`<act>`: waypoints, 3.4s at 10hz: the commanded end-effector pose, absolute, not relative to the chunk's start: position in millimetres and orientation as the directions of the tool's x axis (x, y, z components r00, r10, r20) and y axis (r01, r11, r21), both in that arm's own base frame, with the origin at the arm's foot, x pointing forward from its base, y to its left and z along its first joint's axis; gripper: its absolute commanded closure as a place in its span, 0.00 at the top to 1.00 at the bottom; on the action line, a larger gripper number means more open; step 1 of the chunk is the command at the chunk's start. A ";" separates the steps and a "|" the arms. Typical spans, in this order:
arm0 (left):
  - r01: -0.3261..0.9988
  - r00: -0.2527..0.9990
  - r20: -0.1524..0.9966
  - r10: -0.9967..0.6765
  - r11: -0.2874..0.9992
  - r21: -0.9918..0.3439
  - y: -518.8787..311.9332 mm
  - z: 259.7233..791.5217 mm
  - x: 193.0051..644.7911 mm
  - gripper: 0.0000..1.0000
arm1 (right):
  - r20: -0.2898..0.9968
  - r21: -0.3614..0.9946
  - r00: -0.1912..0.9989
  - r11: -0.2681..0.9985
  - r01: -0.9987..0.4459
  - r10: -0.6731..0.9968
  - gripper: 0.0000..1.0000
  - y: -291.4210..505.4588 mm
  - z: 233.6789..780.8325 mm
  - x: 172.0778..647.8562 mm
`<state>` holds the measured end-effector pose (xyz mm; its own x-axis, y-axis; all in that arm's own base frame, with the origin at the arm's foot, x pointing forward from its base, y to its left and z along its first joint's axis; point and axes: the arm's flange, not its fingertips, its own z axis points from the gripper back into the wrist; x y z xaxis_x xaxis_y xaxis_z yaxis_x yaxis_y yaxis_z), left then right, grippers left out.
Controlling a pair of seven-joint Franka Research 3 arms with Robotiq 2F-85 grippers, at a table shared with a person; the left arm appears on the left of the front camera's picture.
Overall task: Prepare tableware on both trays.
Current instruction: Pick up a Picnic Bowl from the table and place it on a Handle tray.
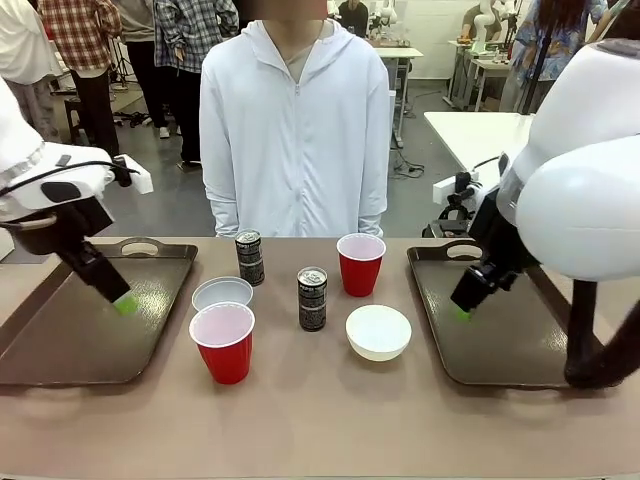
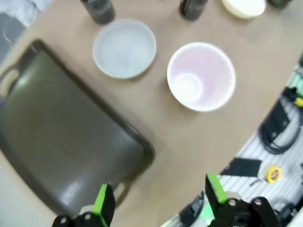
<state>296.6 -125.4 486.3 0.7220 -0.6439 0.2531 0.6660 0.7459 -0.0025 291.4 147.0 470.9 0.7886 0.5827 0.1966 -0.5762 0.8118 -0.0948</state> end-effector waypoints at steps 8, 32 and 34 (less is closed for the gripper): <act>0.618 0.766 0.393 -0.508 0.750 -0.234 -67.2 492.6 300.0 1.00 | 0.226 0.204 0.844 0.824 -0.529 0.486 1.00 102.0 485.8 292.3; 0.316 0.932 0.356 -0.061 0.616 -0.722 168.8 464.7 259.6 1.00 | 0.241 0.831 0.968 0.530 -0.170 -0.068 1.00 -174.5 431.4 258.4; 0.316 0.932 0.356 -0.061 0.616 -0.722 168.8 464.7 259.6 1.00 | 0.241 0.831 0.968 0.530 -0.170 -0.068 1.00 -174.5 431.4 258.4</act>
<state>260.4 167.6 465.2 0.9335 -0.0639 0.3528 0.3140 0.6207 -0.7184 258.6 -173.3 432.3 0.9694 -0.0648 0.2369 -0.1660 0.5382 0.8263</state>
